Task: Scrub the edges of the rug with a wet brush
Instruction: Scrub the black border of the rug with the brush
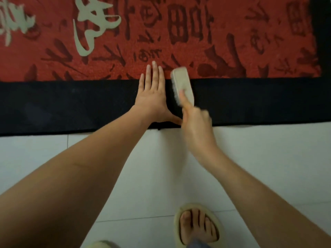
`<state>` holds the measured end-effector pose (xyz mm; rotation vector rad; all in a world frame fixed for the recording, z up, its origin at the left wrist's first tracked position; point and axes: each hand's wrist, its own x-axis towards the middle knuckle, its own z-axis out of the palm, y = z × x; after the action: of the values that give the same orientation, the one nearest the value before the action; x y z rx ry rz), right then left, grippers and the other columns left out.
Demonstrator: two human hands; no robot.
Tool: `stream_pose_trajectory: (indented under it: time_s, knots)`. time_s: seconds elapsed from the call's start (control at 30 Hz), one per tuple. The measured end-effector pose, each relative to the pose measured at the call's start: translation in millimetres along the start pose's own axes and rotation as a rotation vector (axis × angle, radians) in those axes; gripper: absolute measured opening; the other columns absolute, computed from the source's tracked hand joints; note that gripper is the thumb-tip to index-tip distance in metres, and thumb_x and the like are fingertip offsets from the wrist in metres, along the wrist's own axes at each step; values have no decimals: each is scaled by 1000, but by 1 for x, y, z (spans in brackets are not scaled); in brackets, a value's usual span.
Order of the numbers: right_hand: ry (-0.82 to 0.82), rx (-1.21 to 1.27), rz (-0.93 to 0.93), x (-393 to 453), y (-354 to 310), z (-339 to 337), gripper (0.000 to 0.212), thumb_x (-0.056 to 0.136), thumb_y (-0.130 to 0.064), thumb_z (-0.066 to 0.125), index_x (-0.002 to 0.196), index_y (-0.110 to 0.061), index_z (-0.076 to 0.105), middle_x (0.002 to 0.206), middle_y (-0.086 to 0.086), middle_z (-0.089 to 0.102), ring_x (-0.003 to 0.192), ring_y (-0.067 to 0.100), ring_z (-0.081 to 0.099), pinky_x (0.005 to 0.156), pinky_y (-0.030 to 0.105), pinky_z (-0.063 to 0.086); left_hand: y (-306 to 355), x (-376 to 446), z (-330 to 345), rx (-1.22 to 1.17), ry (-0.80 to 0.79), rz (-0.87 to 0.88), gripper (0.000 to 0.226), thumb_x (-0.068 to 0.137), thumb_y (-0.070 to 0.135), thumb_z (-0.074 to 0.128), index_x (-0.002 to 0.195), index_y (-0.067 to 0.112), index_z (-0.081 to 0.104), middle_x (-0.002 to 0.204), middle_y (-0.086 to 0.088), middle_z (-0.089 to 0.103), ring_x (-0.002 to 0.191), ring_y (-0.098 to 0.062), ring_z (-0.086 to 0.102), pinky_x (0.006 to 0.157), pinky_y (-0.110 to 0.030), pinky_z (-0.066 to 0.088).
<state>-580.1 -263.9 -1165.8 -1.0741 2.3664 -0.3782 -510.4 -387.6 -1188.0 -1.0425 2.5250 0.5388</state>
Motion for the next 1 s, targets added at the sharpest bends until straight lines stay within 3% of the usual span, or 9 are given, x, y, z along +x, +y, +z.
stream_pose_trajectory:
  time_s: [0.13, 0.23, 0.3, 0.37, 0.5, 0.63, 0.8, 0.93, 1.0]
  knots:
    - [-106, -143, -96, 5, 15, -7, 64, 99, -11, 37, 148, -48, 20, 101, 25, 63, 91, 43, 57, 80, 44, 45, -2, 0, 2, -19, 11, -2, 164, 44, 92, 61, 147, 0, -27, 155, -18, -34, 143, -32, -32, 118, -45, -17]
    - [40, -174, -114, 76, 5, -40, 53, 100, -13, 35, 148, -36, 33, 110, 24, 60, 99, 42, 57, 87, 43, 44, -2, 0, 1, -23, 12, 0, 165, 43, 93, 62, 148, 1, -27, 156, -16, -33, 143, -30, -32, 118, -44, -17]
    - [181, -57, -132, 93, 2, -61, 51, 101, -10, 34, 148, -30, 36, 106, 14, 63, 91, 29, 61, 88, 33, 47, -2, -1, 2, -16, -2, -6, 166, 43, 93, 62, 147, 2, -28, 155, -15, -35, 143, -30, -33, 118, -44, -18]
    - [230, 10, -180, 84, 2, -72, 50, 102, -12, 35, 148, -33, 34, 101, 12, 66, 85, 25, 62, 88, 33, 51, -2, -1, 1, -9, -9, -12, 166, 42, 94, 61, 147, 2, -29, 155, -15, -36, 143, -29, -34, 118, -44, -18]
    - [50, -55, -66, 27, 14, -49, 56, 101, -16, 35, 150, -41, 24, 107, 26, 63, 94, 41, 59, 85, 41, 45, -2, -1, -1, -19, 1, -10, 165, 43, 93, 62, 148, 2, -28, 156, -15, -34, 143, -29, -32, 118, -44, -17]
    - [-176, -167, -84, -27, 14, -13, 61, 102, -14, 33, 149, -48, 15, 102, 24, 61, 91, 42, 57, 75, 40, 42, -1, -1, 1, -7, -2, -2, 163, 45, 93, 61, 148, 1, -27, 156, -15, -34, 143, -31, -32, 117, -46, -17]
    - [-16, -150, -14, 46, -17, -19, 61, 99, -8, 33, 150, -40, 24, 114, 22, 59, 103, 41, 56, 83, 42, 45, -1, -2, 1, -11, -1, -18, 161, 48, 92, 61, 148, 3, -28, 156, -15, -34, 144, -29, -32, 118, -46, -16]
    - [-114, -102, -105, -11, 3, -5, 65, 99, -10, 36, 149, -47, 18, 103, 24, 62, 94, 43, 58, 79, 41, 45, -5, -2, 5, -6, 9, 6, 159, 50, 90, 62, 147, 2, -28, 155, -14, -35, 143, -29, -33, 118, -45, -17]
    - [-65, -187, -115, 22, 14, -17, 60, 100, -15, 37, 149, -48, 20, 110, 26, 61, 98, 46, 56, 84, 45, 45, -4, -1, 3, -16, 21, 8, 161, 48, 92, 61, 148, 2, -28, 156, -14, -34, 143, -29, -32, 118, -45, -18]
